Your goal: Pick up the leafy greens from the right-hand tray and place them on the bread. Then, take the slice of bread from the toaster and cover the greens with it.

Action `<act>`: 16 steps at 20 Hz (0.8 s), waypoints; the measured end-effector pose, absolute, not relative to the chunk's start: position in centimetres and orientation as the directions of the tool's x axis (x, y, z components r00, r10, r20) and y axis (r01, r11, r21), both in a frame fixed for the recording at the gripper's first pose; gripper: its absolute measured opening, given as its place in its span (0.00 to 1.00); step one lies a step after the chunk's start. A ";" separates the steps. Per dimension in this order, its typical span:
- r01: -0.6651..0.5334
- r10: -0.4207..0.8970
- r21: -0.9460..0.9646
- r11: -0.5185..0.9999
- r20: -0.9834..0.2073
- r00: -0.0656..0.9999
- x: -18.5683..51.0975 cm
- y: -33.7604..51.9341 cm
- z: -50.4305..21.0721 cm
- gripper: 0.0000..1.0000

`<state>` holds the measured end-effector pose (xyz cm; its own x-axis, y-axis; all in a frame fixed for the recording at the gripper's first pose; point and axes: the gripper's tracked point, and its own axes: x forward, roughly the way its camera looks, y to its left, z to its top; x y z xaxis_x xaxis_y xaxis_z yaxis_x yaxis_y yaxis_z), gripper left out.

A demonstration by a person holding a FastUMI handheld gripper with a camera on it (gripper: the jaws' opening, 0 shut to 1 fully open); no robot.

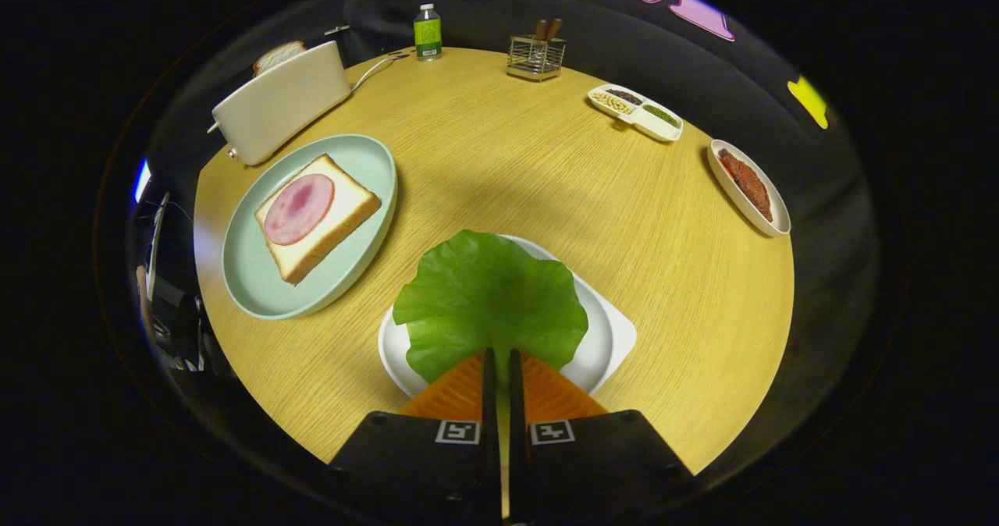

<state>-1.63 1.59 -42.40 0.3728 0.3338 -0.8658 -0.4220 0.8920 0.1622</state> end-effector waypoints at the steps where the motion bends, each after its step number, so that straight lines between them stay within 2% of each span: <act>1: -0.410 0.337 0.166 0.897 -0.857 0.391 -1.6 1.6 -41.7 0.09; 7: -0.347 0.353 0.198 0.917 -0.809 0.470 -1.0 1.4 -36.8 0.09; 16: -0.452 0.477 0.233 0.861 -0.681 0.556 1.1 7.5 -25.9 0.08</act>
